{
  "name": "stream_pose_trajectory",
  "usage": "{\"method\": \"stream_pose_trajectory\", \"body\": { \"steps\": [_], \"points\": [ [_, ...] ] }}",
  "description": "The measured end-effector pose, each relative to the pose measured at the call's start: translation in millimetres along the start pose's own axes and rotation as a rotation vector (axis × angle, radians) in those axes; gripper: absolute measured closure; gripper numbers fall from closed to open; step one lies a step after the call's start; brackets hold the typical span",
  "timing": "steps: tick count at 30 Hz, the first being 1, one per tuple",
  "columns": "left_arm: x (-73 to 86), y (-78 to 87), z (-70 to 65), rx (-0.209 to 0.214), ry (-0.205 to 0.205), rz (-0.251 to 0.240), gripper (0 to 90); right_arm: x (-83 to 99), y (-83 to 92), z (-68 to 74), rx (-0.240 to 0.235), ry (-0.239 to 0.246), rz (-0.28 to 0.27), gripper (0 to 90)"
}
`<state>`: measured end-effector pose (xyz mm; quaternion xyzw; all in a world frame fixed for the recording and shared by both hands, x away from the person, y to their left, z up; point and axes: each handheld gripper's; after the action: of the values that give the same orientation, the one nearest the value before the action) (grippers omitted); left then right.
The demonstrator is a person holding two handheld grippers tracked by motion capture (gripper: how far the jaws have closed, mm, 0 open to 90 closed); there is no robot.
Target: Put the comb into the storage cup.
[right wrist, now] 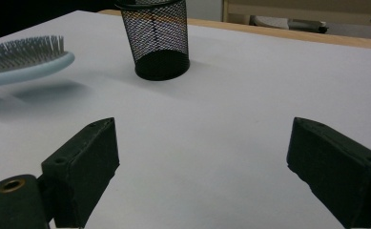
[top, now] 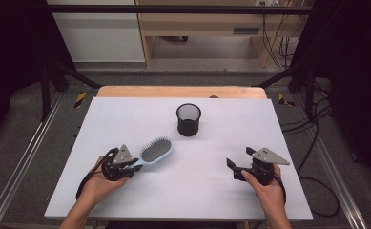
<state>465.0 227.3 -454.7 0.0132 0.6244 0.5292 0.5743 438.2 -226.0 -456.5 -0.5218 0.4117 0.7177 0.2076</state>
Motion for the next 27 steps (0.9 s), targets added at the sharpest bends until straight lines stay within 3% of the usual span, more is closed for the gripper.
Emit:
{"method": "stream_pose_trajectory", "body": {
  "steps": [9, 20, 27],
  "points": [
    [-1.7, 6.4, 1.6, -0.055, 0.021, -0.109, 69.6, -0.6, -2.9, 4.0, -0.012, 0.005, 0.007, 9.9],
    [-5.5, 9.0, -2.6, -0.071, 0.044, -0.164, 69.6, 0.3, -6.1, 7.7, -0.019, 0.009, 0.028, 8.3],
    [-12.3, 12.6, -9.2, -0.087, 0.051, -0.215, 69.6, -0.6, -11.2, 17.8, -0.048, -0.011, 0.036, 6.3]
  ]
}}
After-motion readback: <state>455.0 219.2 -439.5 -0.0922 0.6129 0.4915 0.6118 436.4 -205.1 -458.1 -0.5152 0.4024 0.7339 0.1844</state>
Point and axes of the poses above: each handheld gripper's, and its own axes: y roughly backward along the jaws, x roughly out of its underside, z roughly to its left, and after that the axes turned 6 degrees about -x, right-handed
